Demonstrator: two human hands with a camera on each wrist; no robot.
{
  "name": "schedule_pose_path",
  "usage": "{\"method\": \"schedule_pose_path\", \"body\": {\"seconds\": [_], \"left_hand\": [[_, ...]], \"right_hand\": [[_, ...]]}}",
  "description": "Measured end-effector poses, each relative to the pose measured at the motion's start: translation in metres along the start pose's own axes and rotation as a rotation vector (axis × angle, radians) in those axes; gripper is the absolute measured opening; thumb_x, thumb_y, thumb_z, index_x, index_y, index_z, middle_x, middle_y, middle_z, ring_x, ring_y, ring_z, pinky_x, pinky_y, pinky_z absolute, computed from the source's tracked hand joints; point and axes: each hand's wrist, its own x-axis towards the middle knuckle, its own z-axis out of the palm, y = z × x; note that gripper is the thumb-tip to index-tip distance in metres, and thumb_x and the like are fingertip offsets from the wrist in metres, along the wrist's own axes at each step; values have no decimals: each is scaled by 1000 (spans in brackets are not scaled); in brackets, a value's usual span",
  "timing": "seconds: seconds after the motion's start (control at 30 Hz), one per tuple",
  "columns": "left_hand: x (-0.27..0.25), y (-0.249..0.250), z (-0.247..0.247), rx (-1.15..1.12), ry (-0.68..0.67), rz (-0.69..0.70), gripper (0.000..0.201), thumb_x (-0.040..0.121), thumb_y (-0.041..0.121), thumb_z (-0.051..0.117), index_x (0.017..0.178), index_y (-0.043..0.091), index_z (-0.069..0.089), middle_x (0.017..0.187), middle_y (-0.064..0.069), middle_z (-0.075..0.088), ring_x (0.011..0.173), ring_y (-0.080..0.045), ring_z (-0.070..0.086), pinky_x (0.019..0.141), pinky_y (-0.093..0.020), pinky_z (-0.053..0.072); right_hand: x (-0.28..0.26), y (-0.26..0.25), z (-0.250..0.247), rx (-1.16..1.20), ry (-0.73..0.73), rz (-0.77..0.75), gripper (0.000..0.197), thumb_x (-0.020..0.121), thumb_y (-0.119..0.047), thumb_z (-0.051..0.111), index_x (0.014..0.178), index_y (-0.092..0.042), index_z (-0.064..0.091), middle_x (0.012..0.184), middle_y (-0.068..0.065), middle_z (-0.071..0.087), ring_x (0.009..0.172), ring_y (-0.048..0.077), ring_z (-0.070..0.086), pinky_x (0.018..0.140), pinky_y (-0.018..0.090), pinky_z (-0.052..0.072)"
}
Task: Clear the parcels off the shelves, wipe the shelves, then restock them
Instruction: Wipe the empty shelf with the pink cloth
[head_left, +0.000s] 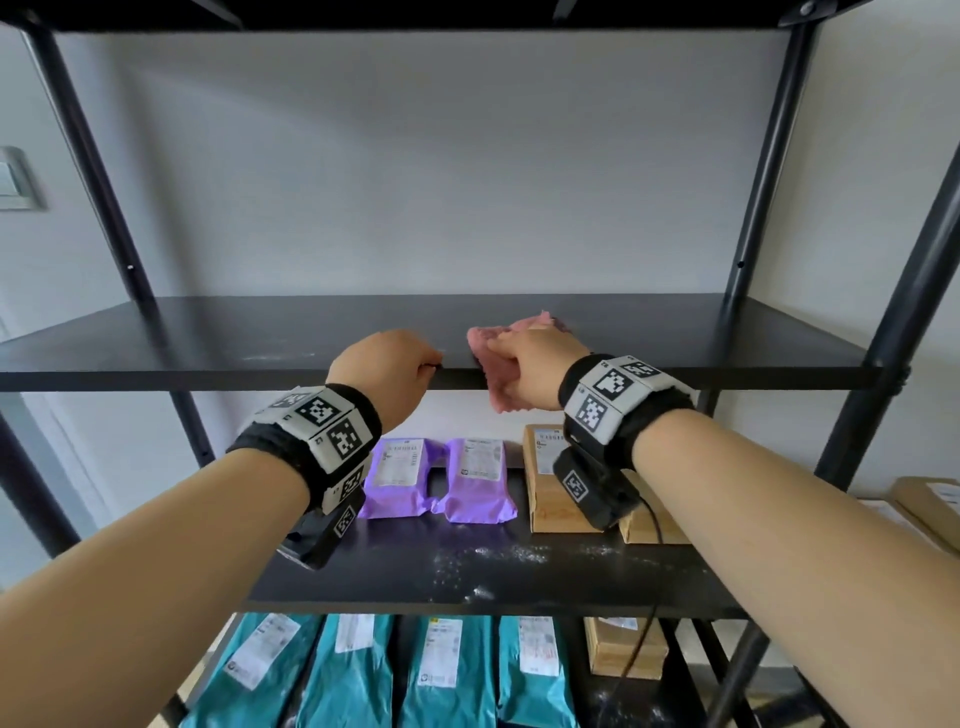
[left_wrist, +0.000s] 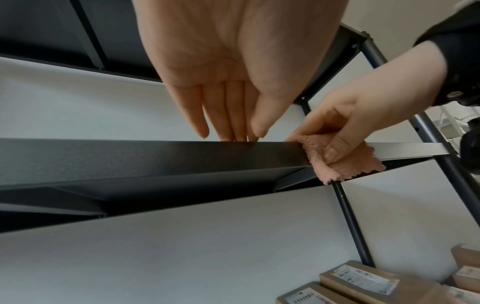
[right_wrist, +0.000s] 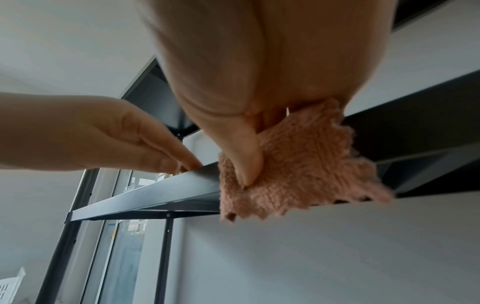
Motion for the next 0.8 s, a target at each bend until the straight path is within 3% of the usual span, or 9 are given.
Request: {"method": "schedule_pose_path", "body": {"seconds": [0.23, 0.3, 0.37, 0.47, 0.53, 0.6, 0.63, 0.7, 0.8], "left_hand": [[-7, -20, -4, -44, 55, -117, 28, 95, 26, 46, 116, 25, 64, 121, -2, 57, 112, -24, 54, 89, -34, 46], [-12, -24, -4, -26, 60, -120, 27, 95, 24, 45, 111, 25, 67, 116, -1, 59, 107, -25, 56, 85, -33, 48], [-18, -29, -4, 0, 59, -117, 29, 95, 22, 43, 112, 25, 67, 115, -1, 60, 105, -25, 57, 84, -33, 49], [-25, -41, -5, 50, 53, -131, 31, 96, 22, 40, 113, 25, 66, 113, -1, 60, 102, -25, 58, 76, -29, 46], [-29, -51, -6, 85, 45, -148, 31, 96, 21, 39, 110, 24, 66, 112, -1, 60, 101, -25, 58, 73, -30, 45], [-33, -60, -7, 115, 33, -163, 30, 95, 20, 38, 107, 21, 66, 109, -2, 61, 100, -26, 58, 77, -34, 49], [-35, -64, -7, 129, 30, -167, 30, 95, 19, 38, 106, 20, 65, 107, -2, 61, 99, -26, 59, 78, -36, 50], [-38, -70, -8, 147, 25, -173, 30, 95, 18, 37, 105, 20, 65, 106, -3, 62, 99, -27, 59, 79, -38, 51], [-40, -75, -8, 138, 28, -164, 35, 96, 15, 36, 118, 22, 62, 121, -2, 60, 112, -25, 55, 89, -37, 48]], "right_hand": [[-1, 13, -5, 28, -86, -47, 42, 91, -45, 48, 132, -37, 46, 138, -3, 47, 123, 23, 48, 95, 29, 41], [-3, 12, -12, -19, -74, -46, 31, 94, -43, 40, 117, -30, 56, 116, -8, 61, 104, 15, 58, 85, 16, 42], [2, -2, -13, 30, -66, -67, 26, 96, -32, 37, 86, -18, 57, 76, -11, 59, 62, 2, 56, 67, 16, 48], [20, -29, -10, 79, -106, -89, 35, 100, -28, 32, 86, -10, 59, 65, -4, 54, 41, 0, 48, 37, 8, 36], [33, -51, -6, 46, -119, -132, 33, 99, -26, 31, 87, -13, 59, 78, -1, 57, 62, 7, 54, 50, 5, 39], [46, -73, 7, 13, -104, -151, 24, 92, -26, 39, 76, -23, 58, 86, -4, 55, 89, 18, 57, 85, 21, 41], [53, -80, 15, 6, -92, -163, 21, 86, -27, 43, 70, -25, 56, 86, -6, 57, 96, 20, 58, 92, 28, 38], [55, -87, 23, 49, -64, -203, 16, 82, -32, 44, 70, -28, 55, 94, -4, 63, 105, 24, 58, 98, 34, 37], [41, -79, 19, 101, -47, -345, 24, 85, -32, 42, 97, -20, 59, 109, -7, 67, 107, 18, 60, 98, 41, 42]]}}
